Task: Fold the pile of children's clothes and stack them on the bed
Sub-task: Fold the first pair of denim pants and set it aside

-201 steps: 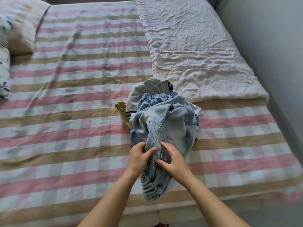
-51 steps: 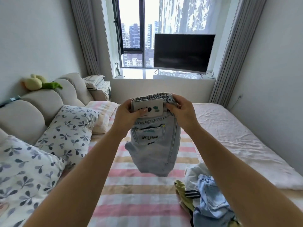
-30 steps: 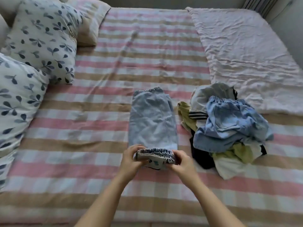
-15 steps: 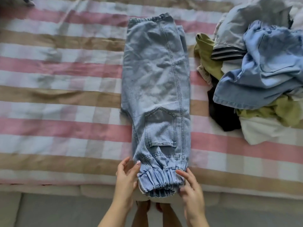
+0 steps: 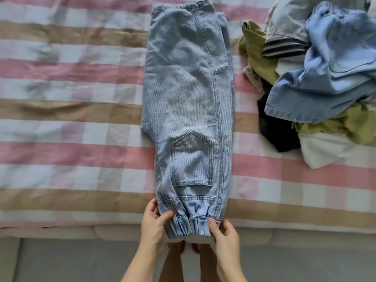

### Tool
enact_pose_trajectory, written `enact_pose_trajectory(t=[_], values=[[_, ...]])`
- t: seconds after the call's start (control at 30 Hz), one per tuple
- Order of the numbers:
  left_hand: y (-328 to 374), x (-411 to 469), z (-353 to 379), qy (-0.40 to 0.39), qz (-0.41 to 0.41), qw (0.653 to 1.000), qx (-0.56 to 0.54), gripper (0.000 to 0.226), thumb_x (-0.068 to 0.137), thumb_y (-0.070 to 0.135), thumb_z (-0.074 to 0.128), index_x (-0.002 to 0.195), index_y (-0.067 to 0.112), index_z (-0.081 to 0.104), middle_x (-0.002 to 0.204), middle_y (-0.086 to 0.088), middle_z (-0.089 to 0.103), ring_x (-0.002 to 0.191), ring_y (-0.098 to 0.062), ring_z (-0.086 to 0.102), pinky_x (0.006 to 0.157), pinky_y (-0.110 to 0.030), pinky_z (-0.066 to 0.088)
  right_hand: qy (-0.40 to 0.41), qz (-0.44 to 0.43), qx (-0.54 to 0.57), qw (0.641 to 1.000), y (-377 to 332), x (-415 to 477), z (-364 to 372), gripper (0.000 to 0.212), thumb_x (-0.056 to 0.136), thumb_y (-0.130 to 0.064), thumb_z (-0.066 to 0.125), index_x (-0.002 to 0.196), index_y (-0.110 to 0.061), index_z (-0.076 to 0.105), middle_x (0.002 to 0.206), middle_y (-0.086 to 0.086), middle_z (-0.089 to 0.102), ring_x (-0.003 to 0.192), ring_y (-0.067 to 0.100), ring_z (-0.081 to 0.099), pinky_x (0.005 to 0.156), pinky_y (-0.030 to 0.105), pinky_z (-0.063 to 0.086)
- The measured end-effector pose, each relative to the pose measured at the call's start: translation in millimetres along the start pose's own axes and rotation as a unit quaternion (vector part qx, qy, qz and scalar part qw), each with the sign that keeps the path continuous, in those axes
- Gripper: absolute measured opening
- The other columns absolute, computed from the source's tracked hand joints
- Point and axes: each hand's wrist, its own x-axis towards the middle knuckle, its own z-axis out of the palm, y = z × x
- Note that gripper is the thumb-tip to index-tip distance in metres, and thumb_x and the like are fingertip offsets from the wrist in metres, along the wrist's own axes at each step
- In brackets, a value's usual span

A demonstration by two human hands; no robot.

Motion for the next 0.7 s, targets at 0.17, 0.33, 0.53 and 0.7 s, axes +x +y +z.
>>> enact_pose_trajectory(t=[0.17,0.33,0.53,0.7], values=[[-1.4,3.3,3.4,0.022,0.002,0.999,-0.028,0.027,0.078,0.003,0.061,0.104,0.004,0.058,0.09,-0.009,0.071,0.081,-0.022,0.067,0.077,-0.037,0.055,0.01,0.056,0.049,0.997,10.1,4.7,1.3,0.028,0.077,-0.013,0.07,0.102,-0.004,0.062,0.109,0.012,0.064,0.098,0.024,0.064,0.082,0.042,0.054],[-6.9,3.2,-3.8,0.005,-0.086,0.986,-0.144,0.017,0.083,-0.004,0.05,0.093,0.009,0.056,0.074,-0.005,0.072,0.065,-0.014,0.068,0.071,-0.035,0.056,-0.036,0.129,0.159,0.978,12.4,-3.0,0.6,0.022,0.077,-0.009,0.062,0.095,0.003,0.059,0.085,0.022,0.068,0.071,0.024,0.062,0.06,0.031,0.054],[6.4,8.0,-7.2,0.082,0.027,0.996,0.006,0.02,0.088,0.003,0.055,0.107,0.008,0.056,0.088,-0.004,0.065,0.076,-0.012,0.061,0.073,-0.028,0.05,0.084,-0.111,-0.032,0.99,-12.7,10.3,-2.2,0.032,0.083,-0.009,0.065,0.113,-0.013,0.052,0.107,0.0,0.059,0.091,0.0,0.056,0.071,0.002,0.043],[52.5,49.8,11.7,0.136,0.137,0.971,0.143,0.017,0.09,0.024,0.057,0.1,0.01,0.061,0.092,-0.009,0.065,0.084,-0.021,0.061,0.08,-0.036,0.049,0.099,-0.185,-0.08,0.975,-80.2,59.7,17.2,0.041,0.09,-0.03,0.056,0.127,-0.015,0.048,0.1,-0.016,0.053,0.088,-0.008,0.051,0.069,-0.001,0.038]])
